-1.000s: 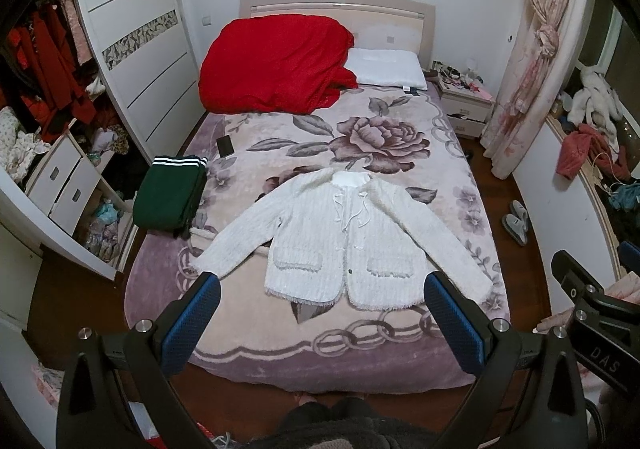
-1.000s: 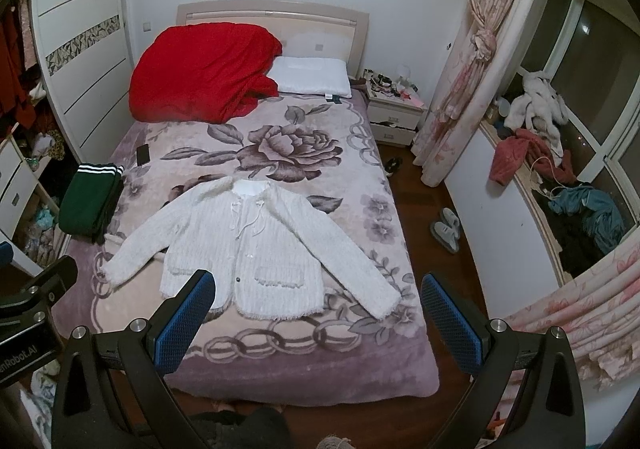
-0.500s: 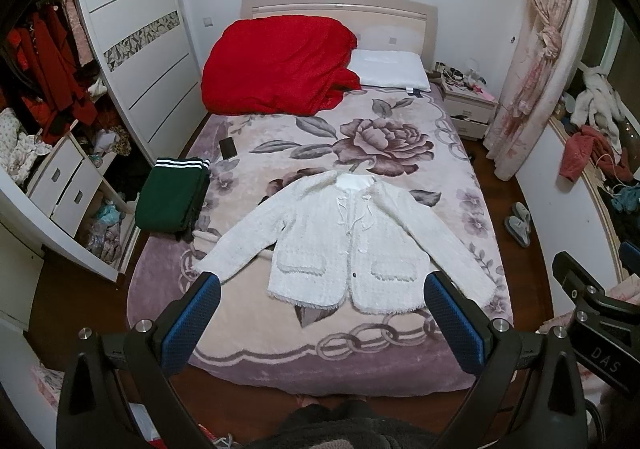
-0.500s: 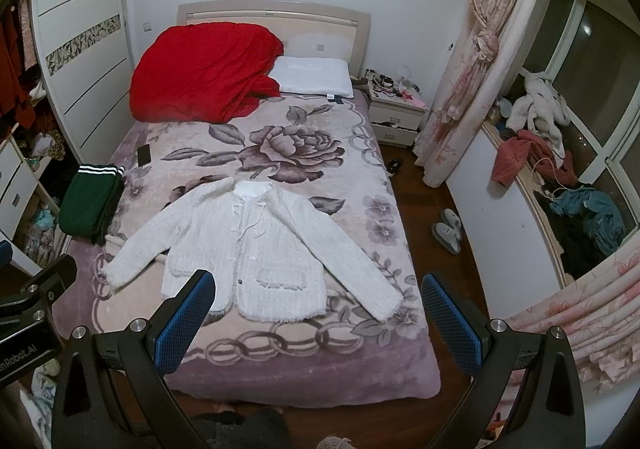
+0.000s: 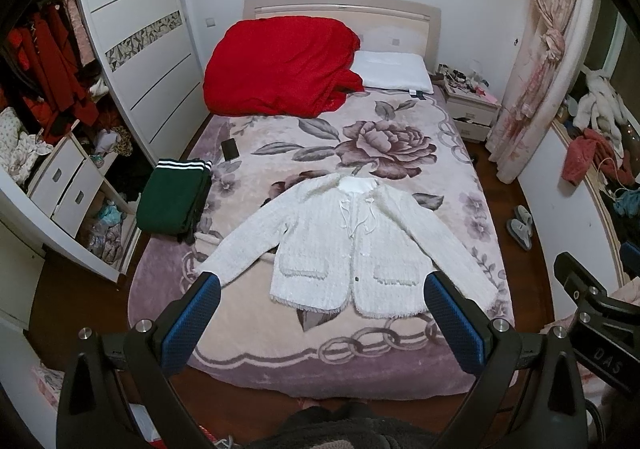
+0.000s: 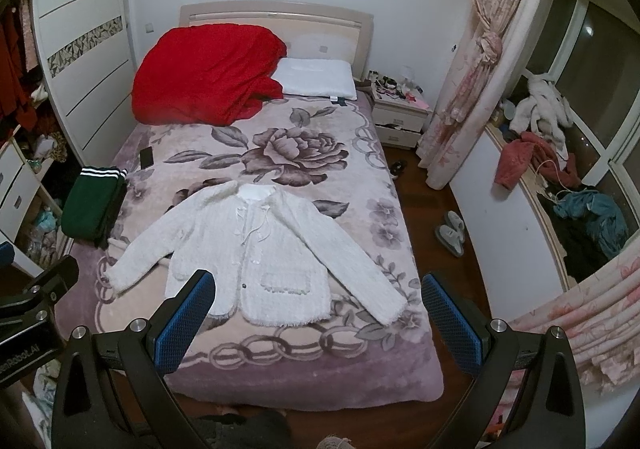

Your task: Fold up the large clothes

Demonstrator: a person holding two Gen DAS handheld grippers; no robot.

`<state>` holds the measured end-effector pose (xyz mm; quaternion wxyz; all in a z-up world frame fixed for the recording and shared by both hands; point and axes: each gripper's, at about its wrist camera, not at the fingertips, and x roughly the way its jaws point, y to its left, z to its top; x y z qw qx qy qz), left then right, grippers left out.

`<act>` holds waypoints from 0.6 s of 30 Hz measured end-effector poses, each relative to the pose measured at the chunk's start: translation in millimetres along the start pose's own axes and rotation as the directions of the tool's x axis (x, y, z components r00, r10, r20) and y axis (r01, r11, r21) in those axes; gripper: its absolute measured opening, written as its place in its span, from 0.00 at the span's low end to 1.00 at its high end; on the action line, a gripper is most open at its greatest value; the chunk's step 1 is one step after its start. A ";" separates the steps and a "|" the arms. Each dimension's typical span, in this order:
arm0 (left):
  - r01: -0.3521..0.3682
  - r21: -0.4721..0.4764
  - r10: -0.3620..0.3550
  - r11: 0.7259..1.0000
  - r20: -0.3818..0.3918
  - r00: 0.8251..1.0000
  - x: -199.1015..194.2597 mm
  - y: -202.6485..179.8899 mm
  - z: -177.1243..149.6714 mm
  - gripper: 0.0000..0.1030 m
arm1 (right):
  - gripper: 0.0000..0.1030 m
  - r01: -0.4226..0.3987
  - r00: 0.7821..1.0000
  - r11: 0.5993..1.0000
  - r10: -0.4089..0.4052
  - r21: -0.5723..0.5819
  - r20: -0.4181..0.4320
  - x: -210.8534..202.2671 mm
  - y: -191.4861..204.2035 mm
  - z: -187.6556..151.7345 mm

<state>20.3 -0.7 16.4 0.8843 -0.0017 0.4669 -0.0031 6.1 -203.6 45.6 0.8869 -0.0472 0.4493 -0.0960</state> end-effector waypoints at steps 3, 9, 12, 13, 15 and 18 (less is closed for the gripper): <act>0.000 0.000 0.000 1.000 0.000 1.000 -0.1 0.1 0.3 1.00 | 1.00 0.000 1.000 1.000 0.000 0.001 -0.001 -0.2 -0.6 -3.2; -0.002 0.001 0.002 1.000 0.001 1.000 0.0 -0.1 -0.1 1.00 | 1.00 0.000 1.000 1.000 0.000 0.003 0.001 2.1 2.0 -1.7; -0.001 0.001 0.001 1.000 0.002 1.000 2.3 2.5 3.9 1.00 | 1.00 0.000 1.000 1.000 0.000 0.003 0.001 1.9 2.0 -1.6; -0.002 0.002 0.002 1.000 0.003 1.000 1.9 2.2 2.4 1.00 | 1.00 0.000 1.000 1.000 0.000 0.003 0.000 2.0 2.5 -0.5; -0.001 0.000 0.001 1.000 0.002 1.000 1.5 2.2 1.8 1.00 | 1.00 -0.001 1.000 1.000 0.001 0.003 0.001 1.8 1.8 -1.6; -0.001 -0.001 0.001 1.000 0.002 1.000 2.9 2.7 4.1 1.00 | 1.00 -0.001 1.000 1.000 0.001 0.004 0.001 1.8 1.6 -1.6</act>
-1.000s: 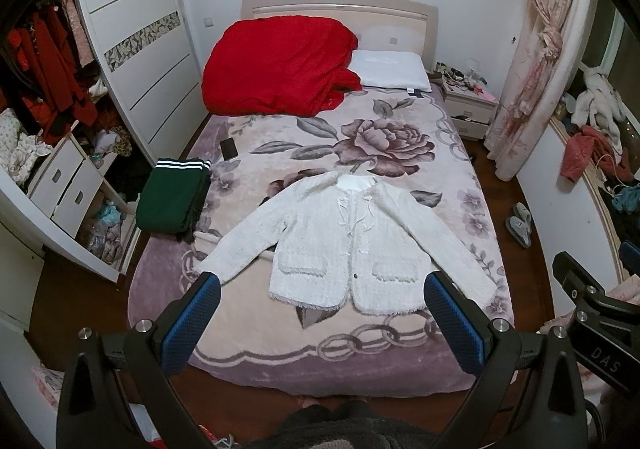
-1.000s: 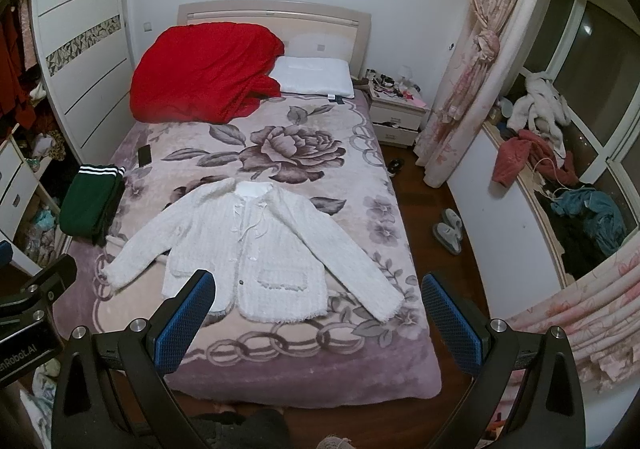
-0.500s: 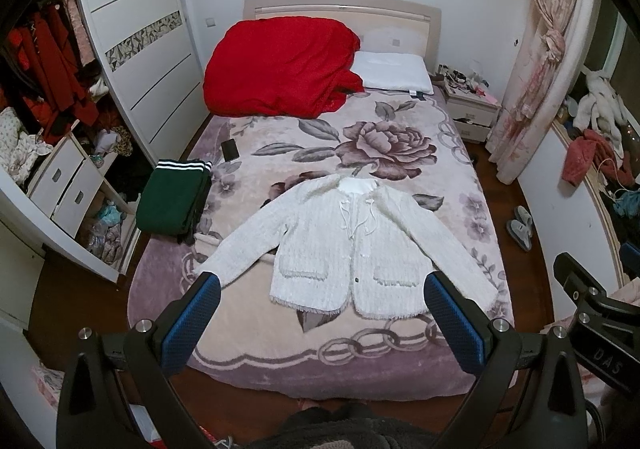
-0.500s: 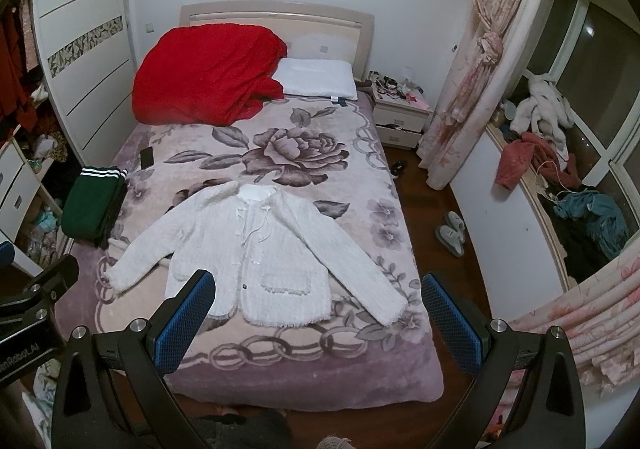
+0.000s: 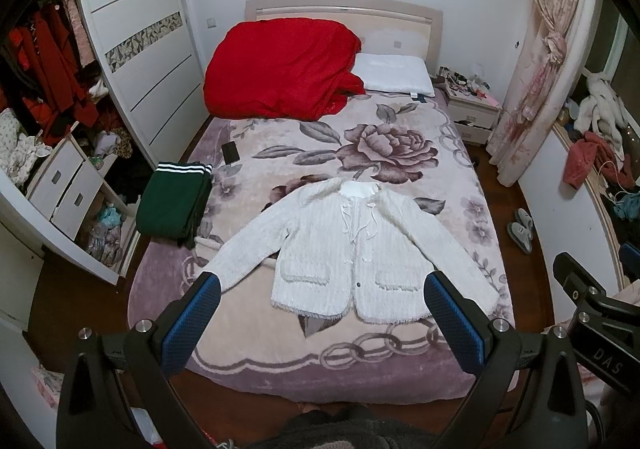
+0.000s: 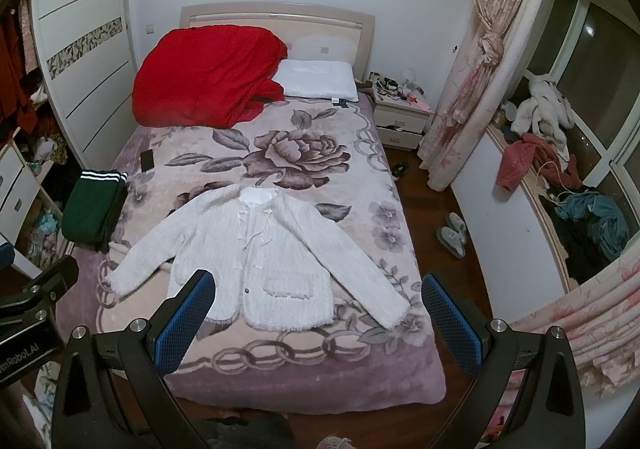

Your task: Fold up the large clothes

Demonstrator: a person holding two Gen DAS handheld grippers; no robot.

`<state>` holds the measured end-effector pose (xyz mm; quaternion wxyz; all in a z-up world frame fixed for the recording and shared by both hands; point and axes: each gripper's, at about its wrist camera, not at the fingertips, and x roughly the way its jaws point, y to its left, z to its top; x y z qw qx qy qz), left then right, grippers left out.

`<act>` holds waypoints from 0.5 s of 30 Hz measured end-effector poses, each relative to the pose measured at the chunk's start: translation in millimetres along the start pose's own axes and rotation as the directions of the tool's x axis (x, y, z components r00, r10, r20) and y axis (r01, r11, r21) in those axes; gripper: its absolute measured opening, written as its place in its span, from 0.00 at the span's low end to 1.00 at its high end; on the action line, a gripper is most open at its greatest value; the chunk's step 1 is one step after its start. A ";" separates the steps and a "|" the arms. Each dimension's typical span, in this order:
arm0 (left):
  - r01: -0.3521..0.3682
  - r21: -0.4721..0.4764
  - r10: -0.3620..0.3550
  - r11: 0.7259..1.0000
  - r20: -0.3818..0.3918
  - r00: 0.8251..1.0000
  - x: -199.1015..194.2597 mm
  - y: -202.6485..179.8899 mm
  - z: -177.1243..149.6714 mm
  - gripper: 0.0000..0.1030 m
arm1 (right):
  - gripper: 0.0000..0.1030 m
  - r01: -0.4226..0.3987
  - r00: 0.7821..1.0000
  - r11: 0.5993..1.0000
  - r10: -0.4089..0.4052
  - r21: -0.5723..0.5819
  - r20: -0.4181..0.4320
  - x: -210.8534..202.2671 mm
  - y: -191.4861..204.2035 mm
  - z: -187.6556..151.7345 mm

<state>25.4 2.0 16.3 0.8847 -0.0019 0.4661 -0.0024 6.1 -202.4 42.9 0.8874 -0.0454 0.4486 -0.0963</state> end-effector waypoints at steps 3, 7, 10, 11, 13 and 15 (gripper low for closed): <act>-0.006 -0.002 0.006 1.000 0.008 1.000 0.7 -0.7 -0.9 1.00 | 1.00 -0.001 1.000 1.000 0.001 0.001 -0.001 -0.1 -0.3 -0.1; -0.049 0.016 0.049 0.999 0.040 0.998 33.7 1.3 14.8 1.00 | 1.00 -0.005 1.000 1.000 0.005 0.014 -0.012 6.9 3.2 4.6; -0.109 0.015 0.107 0.994 0.079 0.991 72.6 10.6 23.0 1.00 | 1.00 -0.032 0.999 0.997 0.035 0.070 -0.034 46.1 8.0 13.8; -0.127 0.019 0.125 0.992 0.097 0.987 93.1 12.8 25.3 1.00 | 1.00 -0.041 0.998 0.995 0.044 0.091 -0.034 60.5 4.9 12.6; -0.159 0.018 0.156 0.987 0.110 0.982 132.3 20.5 22.2 1.00 | 1.00 -0.029 0.996 0.989 0.041 0.146 -0.079 103.9 -5.7 8.1; -0.197 0.022 0.194 0.980 0.099 0.976 166.5 21.1 13.6 1.00 | 1.00 0.000 0.987 0.978 0.033 0.209 -0.155 154.8 -22.8 -3.1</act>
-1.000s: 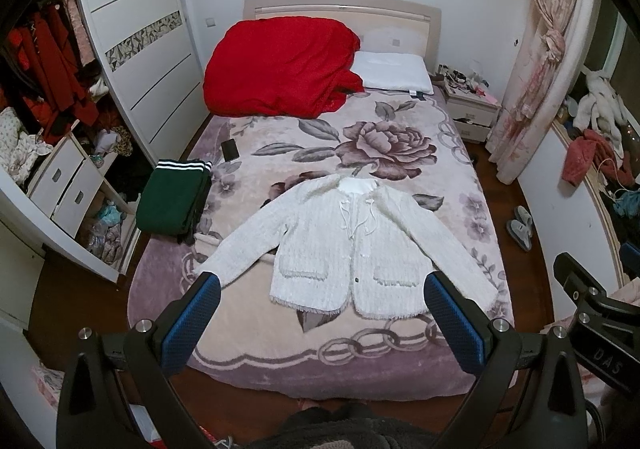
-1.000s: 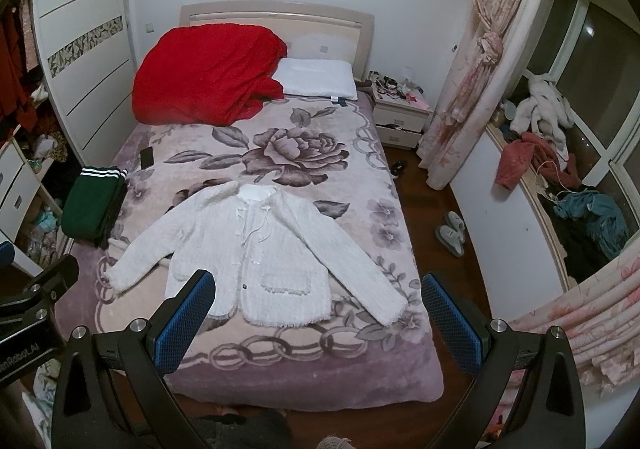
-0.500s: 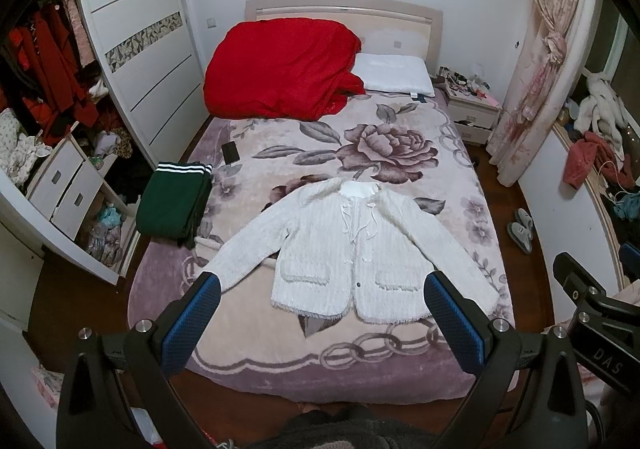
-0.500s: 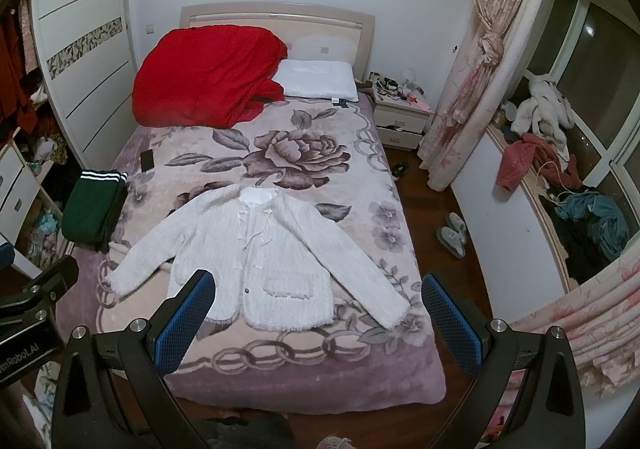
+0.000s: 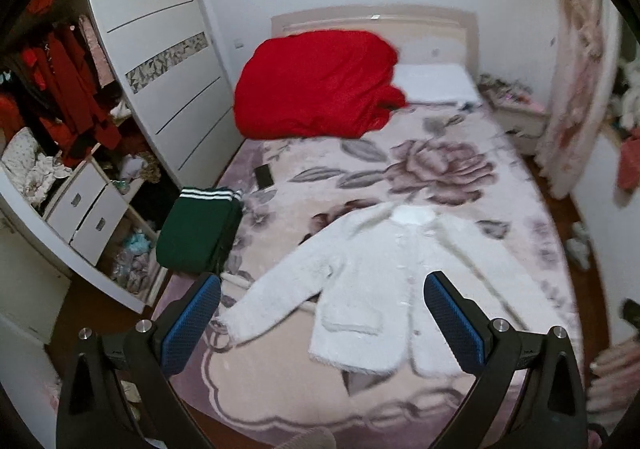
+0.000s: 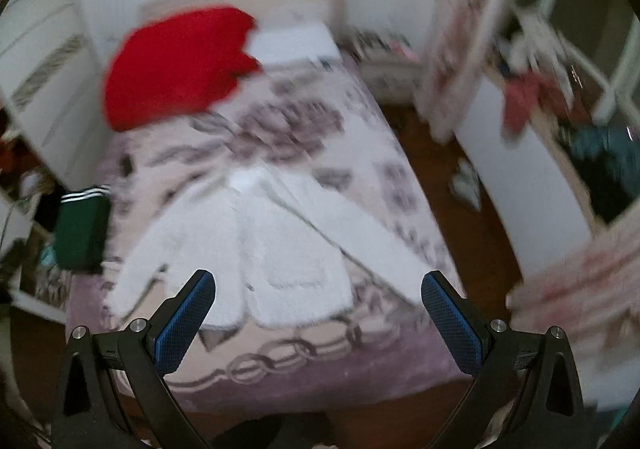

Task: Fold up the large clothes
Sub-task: 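Grasp the cardigan sleeve cuff with the right tool and lift it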

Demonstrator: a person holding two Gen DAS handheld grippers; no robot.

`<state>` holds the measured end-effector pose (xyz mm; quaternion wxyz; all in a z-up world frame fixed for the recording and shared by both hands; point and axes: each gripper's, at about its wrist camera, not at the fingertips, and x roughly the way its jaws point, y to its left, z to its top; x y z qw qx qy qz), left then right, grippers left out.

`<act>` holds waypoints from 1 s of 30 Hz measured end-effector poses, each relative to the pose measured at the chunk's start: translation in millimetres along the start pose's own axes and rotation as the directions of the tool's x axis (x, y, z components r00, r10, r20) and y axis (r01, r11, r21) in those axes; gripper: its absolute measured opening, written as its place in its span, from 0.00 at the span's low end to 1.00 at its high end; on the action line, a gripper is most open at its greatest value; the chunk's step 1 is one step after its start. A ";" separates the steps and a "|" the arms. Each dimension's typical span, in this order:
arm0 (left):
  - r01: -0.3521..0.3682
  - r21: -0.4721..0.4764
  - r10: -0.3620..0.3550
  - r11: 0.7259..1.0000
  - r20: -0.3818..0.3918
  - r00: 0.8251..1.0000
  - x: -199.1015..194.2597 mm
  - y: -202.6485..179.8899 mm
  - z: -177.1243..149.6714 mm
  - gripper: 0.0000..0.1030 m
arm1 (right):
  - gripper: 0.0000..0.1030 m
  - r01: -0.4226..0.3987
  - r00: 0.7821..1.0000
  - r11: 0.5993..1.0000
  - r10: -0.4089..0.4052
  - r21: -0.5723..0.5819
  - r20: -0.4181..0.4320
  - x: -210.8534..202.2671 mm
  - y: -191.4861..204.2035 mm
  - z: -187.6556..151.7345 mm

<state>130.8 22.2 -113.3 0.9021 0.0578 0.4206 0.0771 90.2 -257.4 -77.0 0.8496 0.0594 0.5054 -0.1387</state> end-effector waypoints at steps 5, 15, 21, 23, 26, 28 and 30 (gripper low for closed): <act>-0.045 0.005 0.045 0.999 -0.154 0.987 114.1 -45.6 -35.7 1.00 | 0.45 0.022 0.984 0.969 0.022 0.246 -0.175 140.6 -82.7 -20.1; -0.121 0.064 0.137 0.991 -0.442 0.887 286.5 -144.3 -144.6 1.00 | 0.69 0.062 0.875 0.559 0.368 0.827 -0.314 465.2 -275.1 -174.6; -0.090 0.129 0.141 0.988 -0.482 0.865 334.7 -195.9 -172.8 1.00 | 0.69 0.021 0.920 0.233 0.376 0.972 -0.110 562.6 -342.5 -249.7; -0.057 0.134 0.115 0.989 -0.469 0.876 345.0 -216.0 -171.7 1.00 | 0.69 -0.046 0.930 0.154 0.368 0.987 -0.014 579.0 -351.3 -259.9; -0.026 0.182 0.105 0.983 -0.441 0.891 357.9 -245.9 -167.4 1.00 | 0.46 -0.116 0.947 0.114 0.311 0.987 0.075 588.0 -350.3 -256.5; -0.017 0.195 0.102 0.981 -0.435 0.894 363.6 -257.2 -162.8 1.00 | 0.20 -0.111 0.956 0.158 0.285 0.981 0.062 591.0 -350.0 -247.1; -0.004 0.183 0.084 0.983 -0.433 0.897 365.5 -263.7 -154.6 1.00 | 0.15 -0.155 0.963 0.208 0.250 0.966 0.101 576.9 -351.6 -229.0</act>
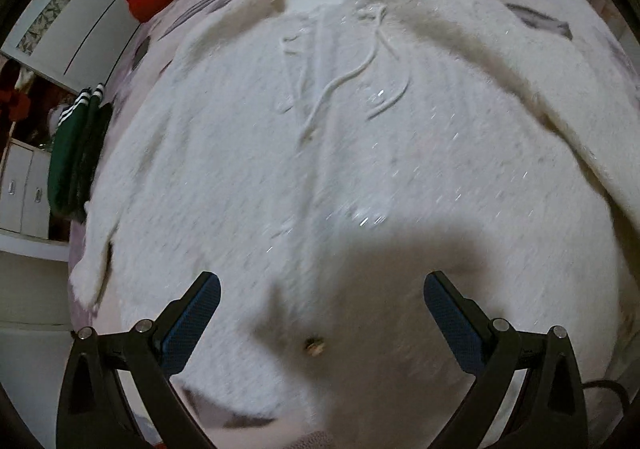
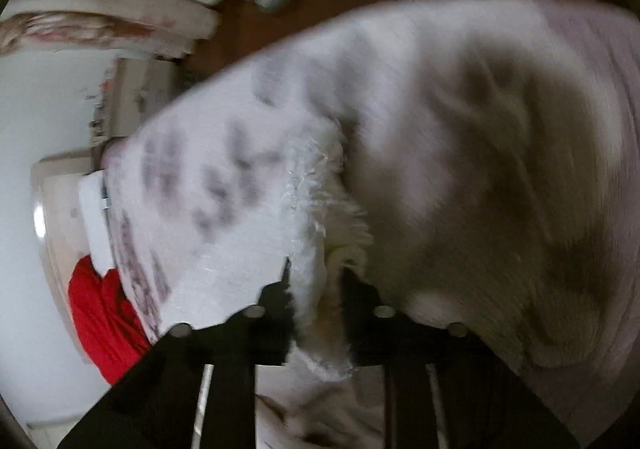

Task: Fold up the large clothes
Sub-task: 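Grasp the cardigan sleeve cuff with the right tool and lift it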

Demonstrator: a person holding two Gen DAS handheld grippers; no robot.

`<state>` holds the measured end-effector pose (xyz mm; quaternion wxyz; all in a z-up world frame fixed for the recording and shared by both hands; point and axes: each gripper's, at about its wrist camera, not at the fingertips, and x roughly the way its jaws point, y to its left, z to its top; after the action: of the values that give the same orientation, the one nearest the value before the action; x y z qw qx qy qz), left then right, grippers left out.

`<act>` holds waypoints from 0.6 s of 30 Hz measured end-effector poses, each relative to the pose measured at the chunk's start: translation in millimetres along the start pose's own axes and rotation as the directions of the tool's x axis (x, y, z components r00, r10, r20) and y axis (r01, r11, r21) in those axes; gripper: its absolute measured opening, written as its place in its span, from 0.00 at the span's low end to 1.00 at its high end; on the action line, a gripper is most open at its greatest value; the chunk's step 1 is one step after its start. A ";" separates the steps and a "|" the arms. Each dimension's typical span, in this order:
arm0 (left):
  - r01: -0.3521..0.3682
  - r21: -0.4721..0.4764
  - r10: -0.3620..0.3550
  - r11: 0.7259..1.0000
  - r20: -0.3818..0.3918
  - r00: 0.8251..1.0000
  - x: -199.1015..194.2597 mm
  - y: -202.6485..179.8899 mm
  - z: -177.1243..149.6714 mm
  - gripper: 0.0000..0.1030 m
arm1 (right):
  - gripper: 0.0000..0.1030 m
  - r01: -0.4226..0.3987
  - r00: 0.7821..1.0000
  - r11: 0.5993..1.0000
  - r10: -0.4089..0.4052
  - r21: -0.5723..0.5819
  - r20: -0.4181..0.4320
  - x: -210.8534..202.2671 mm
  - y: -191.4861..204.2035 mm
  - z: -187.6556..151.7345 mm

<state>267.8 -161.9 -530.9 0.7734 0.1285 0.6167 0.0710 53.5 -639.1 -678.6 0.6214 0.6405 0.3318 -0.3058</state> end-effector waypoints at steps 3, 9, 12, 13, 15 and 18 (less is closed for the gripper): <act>0.010 -0.007 -0.010 1.000 0.009 1.000 -0.6 -5.6 6.3 1.00 | 0.11 -0.064 0.993 0.988 0.077 -0.138 0.090 -31.0 44.0 13.2; 0.004 0.011 -0.004 1.000 -0.037 0.999 22.4 -17.5 11.5 1.00 | 0.31 0.011 1.000 0.983 -0.014 -0.184 -0.018 -11.6 60.4 36.8; 0.003 0.012 -0.002 1.000 -0.053 0.999 32.6 -19.5 6.5 1.00 | 0.75 -0.042 0.991 0.999 0.042 0.002 -0.125 10.3 22.0 27.8; 0.004 0.010 -0.003 1.000 -0.062 0.998 37.2 -20.2 4.5 1.00 | 0.75 -0.071 0.989 0.996 0.078 0.060 -0.122 16.4 9.8 23.5; 0.008 0.003 -0.007 1.000 -0.069 0.998 41.2 -20.0 3.5 1.00 | 0.76 -0.091 0.987 0.988 0.107 0.128 -0.122 31.7 -8.0 16.8; 0.016 -0.019 -0.018 1.000 -0.066 0.998 43.4 -16.1 3.4 1.00 | 0.59 -0.112 0.991 0.971 0.124 0.212 -0.042 38.3 -13.1 10.4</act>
<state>280.2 -166.0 -575.4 0.7543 0.1136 0.6423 0.0744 65.8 -647.7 -717.6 0.5582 0.7291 0.2759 -0.2840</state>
